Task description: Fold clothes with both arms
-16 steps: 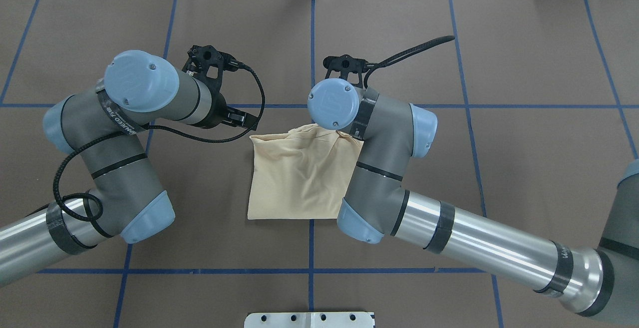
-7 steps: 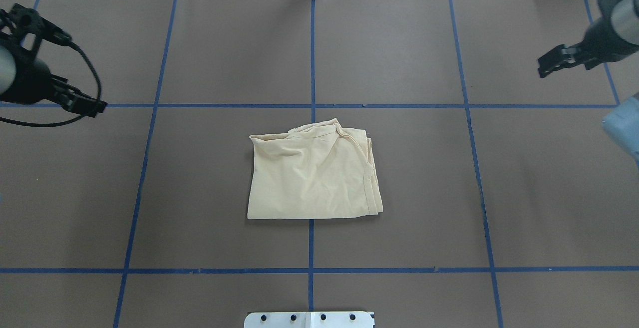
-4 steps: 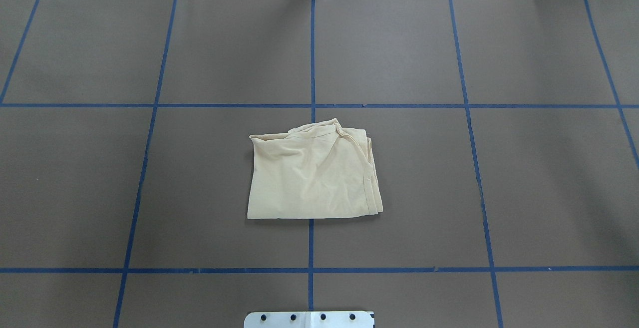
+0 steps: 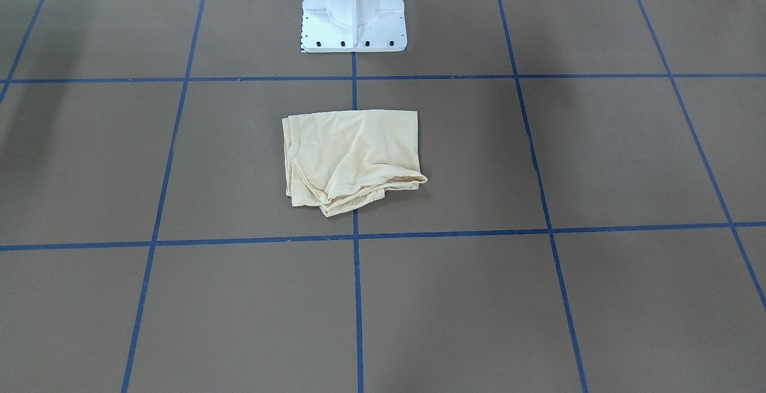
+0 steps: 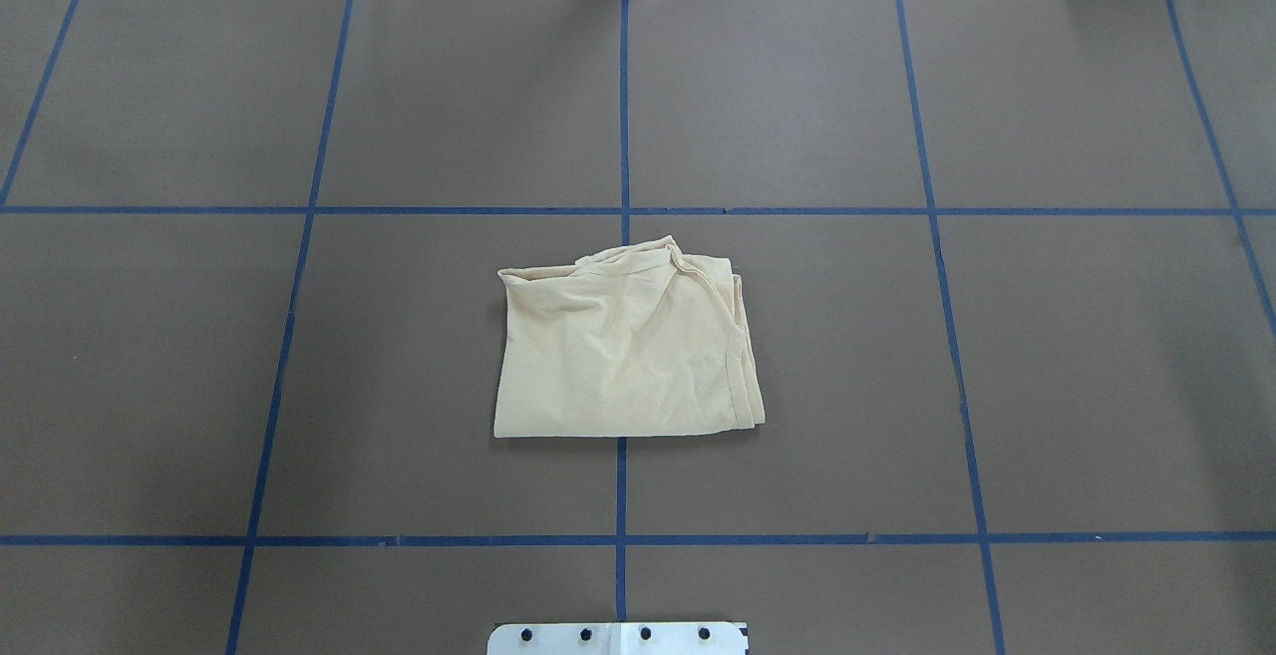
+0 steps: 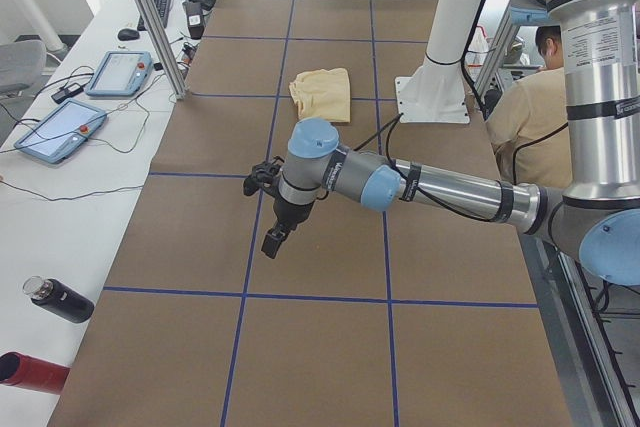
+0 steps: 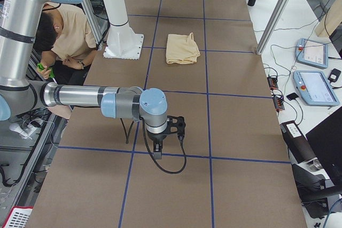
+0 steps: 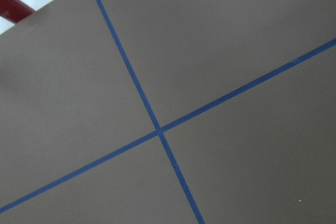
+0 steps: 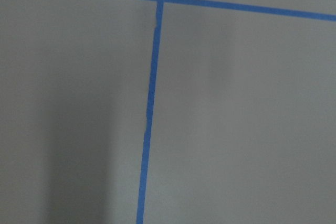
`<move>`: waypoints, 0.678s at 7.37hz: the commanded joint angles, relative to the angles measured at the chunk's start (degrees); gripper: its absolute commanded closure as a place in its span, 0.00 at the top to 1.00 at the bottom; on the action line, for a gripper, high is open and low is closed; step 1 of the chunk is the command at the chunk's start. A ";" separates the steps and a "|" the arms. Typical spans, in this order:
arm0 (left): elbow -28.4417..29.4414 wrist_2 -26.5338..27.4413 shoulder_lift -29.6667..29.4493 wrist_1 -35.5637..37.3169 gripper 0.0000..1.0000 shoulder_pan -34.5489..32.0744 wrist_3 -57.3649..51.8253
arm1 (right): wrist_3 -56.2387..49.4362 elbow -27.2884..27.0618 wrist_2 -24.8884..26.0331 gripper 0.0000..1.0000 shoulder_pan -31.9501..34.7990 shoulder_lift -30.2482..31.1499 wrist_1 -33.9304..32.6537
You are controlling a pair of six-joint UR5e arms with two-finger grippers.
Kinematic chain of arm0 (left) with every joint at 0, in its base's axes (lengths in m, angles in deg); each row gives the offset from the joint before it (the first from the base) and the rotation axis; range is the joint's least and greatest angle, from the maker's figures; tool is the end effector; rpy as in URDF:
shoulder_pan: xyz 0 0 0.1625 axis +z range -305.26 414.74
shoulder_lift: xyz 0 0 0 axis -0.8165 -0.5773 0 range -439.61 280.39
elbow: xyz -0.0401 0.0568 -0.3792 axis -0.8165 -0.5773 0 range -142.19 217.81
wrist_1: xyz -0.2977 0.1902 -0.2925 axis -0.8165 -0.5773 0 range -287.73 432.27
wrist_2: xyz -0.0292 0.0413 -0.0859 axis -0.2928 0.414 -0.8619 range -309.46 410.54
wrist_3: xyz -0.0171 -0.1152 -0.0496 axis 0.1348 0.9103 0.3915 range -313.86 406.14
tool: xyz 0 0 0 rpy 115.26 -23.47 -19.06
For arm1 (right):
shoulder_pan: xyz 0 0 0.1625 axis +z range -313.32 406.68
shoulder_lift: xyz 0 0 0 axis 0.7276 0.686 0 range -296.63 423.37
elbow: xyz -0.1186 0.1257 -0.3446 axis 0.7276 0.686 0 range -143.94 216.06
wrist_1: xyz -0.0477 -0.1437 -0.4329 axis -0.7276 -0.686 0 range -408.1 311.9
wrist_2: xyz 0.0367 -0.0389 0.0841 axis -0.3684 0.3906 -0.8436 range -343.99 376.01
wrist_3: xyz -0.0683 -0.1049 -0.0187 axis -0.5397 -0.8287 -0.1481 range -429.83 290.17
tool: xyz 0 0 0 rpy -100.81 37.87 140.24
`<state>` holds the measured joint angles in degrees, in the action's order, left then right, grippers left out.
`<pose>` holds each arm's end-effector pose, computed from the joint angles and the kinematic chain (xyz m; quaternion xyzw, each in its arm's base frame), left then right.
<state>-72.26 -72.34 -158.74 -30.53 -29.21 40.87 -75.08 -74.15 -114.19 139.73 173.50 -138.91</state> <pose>-0.0122 -0.4969 0.5321 0.1811 0.2791 0.1466 0.9316 0.0731 -0.4013 0.6218 0.0188 -0.3432 -0.0159 0.9389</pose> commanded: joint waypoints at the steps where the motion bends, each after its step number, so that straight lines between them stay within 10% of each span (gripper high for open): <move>1: 1.25 -2.69 0.47 0.67 1.00 -0.87 0.52 | 0.24 0.43 -2.49 1.00 -1.37 -0.44 4.47; 5: 1.95 -10.06 1.08 1.37 1.00 -1.04 0.70 | 10.70 -3.42 0.03 1.00 -9.11 -0.20 4.77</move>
<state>-70.64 -79.18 -157.91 -29.69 -30.13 41.50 -65.56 -75.51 -115.00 131.59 171.67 -134.13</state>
